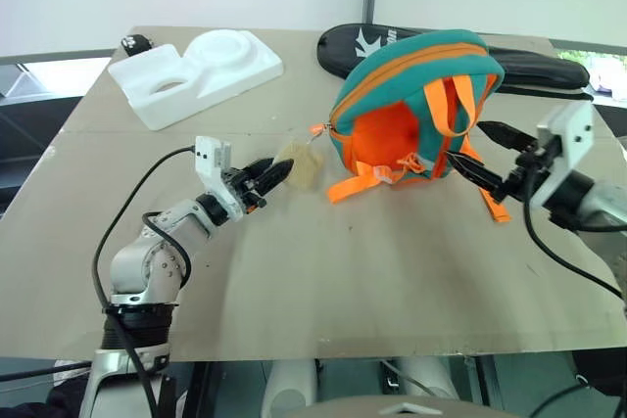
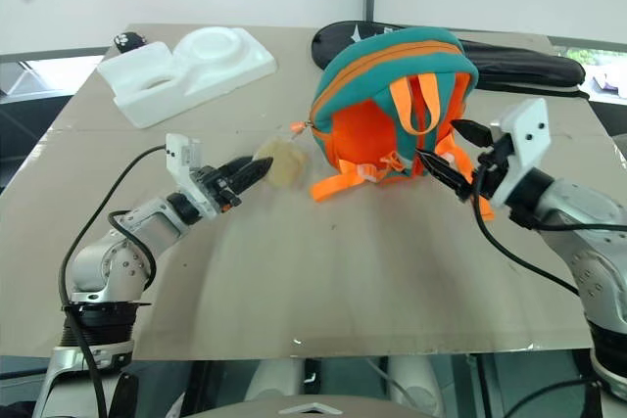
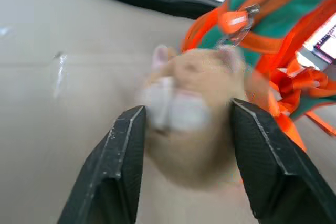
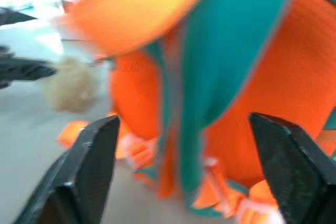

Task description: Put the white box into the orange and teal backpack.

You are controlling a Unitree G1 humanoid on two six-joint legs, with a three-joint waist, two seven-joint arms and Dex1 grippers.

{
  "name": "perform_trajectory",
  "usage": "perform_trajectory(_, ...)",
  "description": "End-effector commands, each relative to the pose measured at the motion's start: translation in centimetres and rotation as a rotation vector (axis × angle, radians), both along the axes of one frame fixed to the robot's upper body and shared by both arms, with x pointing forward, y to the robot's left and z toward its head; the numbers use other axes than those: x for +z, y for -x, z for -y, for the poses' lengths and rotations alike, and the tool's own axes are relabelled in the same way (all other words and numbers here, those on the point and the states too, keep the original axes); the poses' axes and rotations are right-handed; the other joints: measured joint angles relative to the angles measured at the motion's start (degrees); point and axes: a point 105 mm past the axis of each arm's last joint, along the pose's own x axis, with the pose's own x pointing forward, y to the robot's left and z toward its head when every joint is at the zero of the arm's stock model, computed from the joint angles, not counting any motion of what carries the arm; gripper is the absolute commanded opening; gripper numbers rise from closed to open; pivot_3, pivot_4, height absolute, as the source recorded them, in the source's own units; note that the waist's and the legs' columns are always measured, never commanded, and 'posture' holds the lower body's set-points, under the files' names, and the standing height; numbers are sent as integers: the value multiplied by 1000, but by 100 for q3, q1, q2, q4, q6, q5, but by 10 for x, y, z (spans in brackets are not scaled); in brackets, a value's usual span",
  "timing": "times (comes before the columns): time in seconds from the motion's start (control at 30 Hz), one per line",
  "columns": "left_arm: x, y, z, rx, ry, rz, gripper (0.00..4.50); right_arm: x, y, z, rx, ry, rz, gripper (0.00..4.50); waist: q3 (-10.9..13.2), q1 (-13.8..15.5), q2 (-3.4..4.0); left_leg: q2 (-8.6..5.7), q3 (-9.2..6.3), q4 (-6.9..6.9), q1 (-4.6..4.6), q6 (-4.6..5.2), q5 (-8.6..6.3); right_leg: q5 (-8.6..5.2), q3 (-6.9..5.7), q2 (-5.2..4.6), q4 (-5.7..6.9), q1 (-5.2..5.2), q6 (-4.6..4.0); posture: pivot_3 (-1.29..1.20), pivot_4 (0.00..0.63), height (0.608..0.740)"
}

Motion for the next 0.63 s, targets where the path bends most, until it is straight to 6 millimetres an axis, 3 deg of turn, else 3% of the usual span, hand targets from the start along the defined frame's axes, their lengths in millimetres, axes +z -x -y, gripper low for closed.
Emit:
perform_trajectory(0.03, 13, 23, -2, -63, -39, 56, 4053, 6, 24, 8, 53, 15, -11, 4500, 0, 2, 0, 0, 0, 0, 0, 0, 0, -5, 0, 0, -1, 0, -8, 0, 150, 740)
perform_trajectory(0.1, 9, 36, -6, -85, -96, 73, 4455, -8, 32, 20, 45, 55, -51, 4500, -3, 12, -6, 0, -1, 2, -3, 0, 0, -12, -1, -2, -1, 0, -21, 0, 150, 740)
perform_trajectory(0.23, 3, 60, -19, -111, -228, 118, 4455, -39, 37, 53, -58, 127, -86, 4500, -11, 22, -17, -1, 1, 5, 4, 0, 0, -13, -2, -6, -4, 5, -23, 0, 150, 740)
perform_trajectory(0.47, -14, 81, -37, -76, -296, 55, 4455, -62, 43, 85, -125, 209, -130, 4500, -15, 14, -13, 2, 9, 7, 13, 0, 0, -13, 1, -10, -2, 2, -23, 0, 150, 740)
perform_trajectory(0.63, -17, 83, -42, -74, -303, 47, 4455, -70, 42, 92, -128, 219, -139, 4500, -14, 29, -13, 1, 9, 5, 8, 0, 0, -14, 0, -11, -4, 0, -24, 0, 150, 740)
